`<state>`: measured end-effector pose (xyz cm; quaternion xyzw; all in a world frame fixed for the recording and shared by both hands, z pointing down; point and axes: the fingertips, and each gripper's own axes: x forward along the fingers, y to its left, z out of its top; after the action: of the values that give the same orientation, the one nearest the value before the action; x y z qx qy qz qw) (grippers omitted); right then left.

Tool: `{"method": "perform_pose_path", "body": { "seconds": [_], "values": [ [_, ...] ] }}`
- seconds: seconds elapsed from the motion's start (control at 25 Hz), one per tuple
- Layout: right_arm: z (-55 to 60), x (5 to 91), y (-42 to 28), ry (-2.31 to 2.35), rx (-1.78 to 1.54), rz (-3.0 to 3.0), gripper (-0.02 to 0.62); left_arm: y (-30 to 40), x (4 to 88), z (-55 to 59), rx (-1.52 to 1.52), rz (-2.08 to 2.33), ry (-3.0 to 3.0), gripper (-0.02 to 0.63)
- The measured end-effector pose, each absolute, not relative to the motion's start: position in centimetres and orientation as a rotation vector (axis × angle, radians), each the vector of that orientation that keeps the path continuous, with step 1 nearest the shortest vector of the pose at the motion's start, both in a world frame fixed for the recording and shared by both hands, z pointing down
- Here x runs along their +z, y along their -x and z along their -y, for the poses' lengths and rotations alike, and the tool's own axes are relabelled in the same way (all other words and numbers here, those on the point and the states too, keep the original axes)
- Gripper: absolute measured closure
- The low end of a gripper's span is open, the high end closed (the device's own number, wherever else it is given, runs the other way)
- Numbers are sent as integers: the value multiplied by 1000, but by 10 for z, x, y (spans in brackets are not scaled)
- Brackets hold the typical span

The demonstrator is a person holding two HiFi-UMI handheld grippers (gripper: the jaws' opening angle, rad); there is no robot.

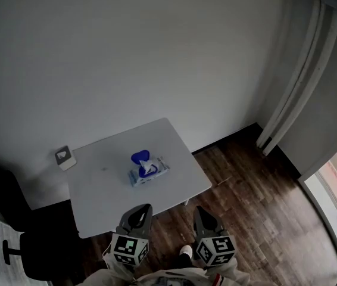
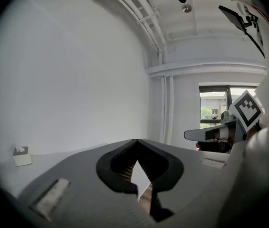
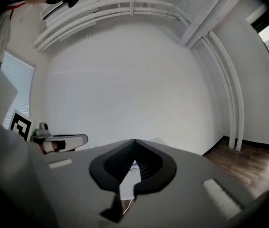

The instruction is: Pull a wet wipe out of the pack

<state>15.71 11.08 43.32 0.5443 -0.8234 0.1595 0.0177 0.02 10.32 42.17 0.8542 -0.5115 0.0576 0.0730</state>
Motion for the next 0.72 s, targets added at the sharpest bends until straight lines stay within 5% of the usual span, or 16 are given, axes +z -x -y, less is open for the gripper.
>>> {"method": "perform_pose_path", "body": {
  "seconds": [0.72],
  "values": [
    [-10,459,-213,-1491,592,2672,591,-37,430,-24,268,1787,-2402,604]
  ]
}}
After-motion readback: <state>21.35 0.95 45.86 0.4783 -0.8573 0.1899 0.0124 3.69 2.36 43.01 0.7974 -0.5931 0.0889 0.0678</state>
